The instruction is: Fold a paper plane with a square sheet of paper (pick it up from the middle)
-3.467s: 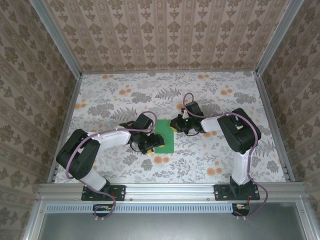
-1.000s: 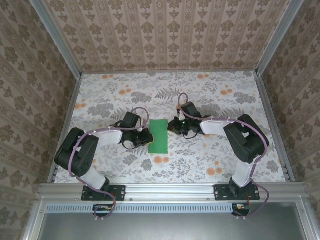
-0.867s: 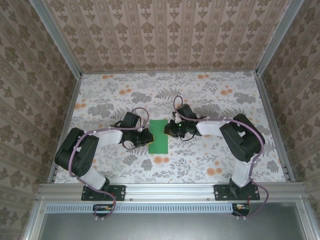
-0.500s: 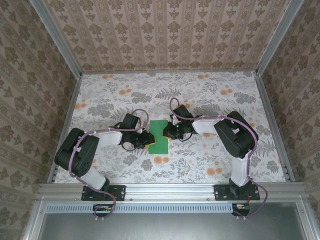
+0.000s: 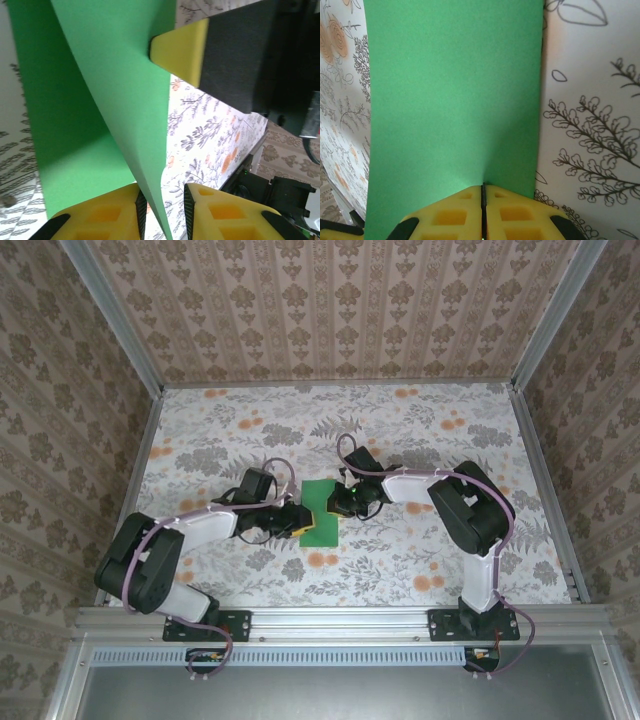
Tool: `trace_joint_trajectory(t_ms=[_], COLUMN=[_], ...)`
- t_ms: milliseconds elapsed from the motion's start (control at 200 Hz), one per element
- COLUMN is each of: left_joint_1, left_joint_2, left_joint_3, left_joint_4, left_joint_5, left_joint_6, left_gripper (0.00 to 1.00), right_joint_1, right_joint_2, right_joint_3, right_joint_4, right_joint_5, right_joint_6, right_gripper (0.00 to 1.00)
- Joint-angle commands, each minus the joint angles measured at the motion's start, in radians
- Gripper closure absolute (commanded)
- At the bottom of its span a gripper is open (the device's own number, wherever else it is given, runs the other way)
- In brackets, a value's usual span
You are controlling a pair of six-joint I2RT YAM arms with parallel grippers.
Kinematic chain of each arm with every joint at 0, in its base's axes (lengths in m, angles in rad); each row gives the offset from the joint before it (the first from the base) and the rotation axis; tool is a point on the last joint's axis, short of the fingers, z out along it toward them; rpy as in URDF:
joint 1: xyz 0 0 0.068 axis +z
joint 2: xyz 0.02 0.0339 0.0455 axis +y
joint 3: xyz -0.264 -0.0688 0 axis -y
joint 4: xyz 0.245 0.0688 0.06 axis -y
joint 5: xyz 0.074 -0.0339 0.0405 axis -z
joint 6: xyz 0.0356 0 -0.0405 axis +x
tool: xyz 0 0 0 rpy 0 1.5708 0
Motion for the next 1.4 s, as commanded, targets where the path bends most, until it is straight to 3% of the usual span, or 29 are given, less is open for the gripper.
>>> trace_joint_trajectory(t_ms=[0,250,470,705,835,985,1395], left_joint_1=[-0.001,-0.004,-0.001,0.003,0.003,0.005,0.004], left_joint_2=[0.006,0.111,0.151,0.167,0.179,0.187,0.179], left_joint_3=[0.025,0.057,0.084,0.082,0.08,0.079,0.075], left_joint_4=[0.048,0.155,0.154,0.158,0.159,0.158,0.135], left_joint_5=[0.028,0.04,0.018,0.005,0.001,-0.003,-0.022], left_joint_6=[-0.011,-0.039,-0.03,-0.031,-0.029,-0.032,-0.026], left_gripper=[0.7,0.68,0.53,0.46,0.46,0.54,0.63], right_joint_1=[0.002,0.0,-0.021,-0.059,-0.059,-0.041,-0.001], right_joint_2=[0.026,-0.006,-0.098,-0.217,-0.244,-0.231,-0.141], right_joint_3=[0.01,-0.001,-0.048,-0.155,-0.192,-0.203,-0.158], right_joint_4=[-0.065,0.004,0.098,0.127,0.151,0.185,0.191], right_joint_5=[0.035,-0.022,-0.048,-0.022,-0.055,-0.1,-0.122], right_joint_6=[-0.017,-0.008,0.023,0.004,-0.034,-0.047,-0.036], right_gripper=[0.91,0.87,0.74,0.65,0.61,0.58,0.62])
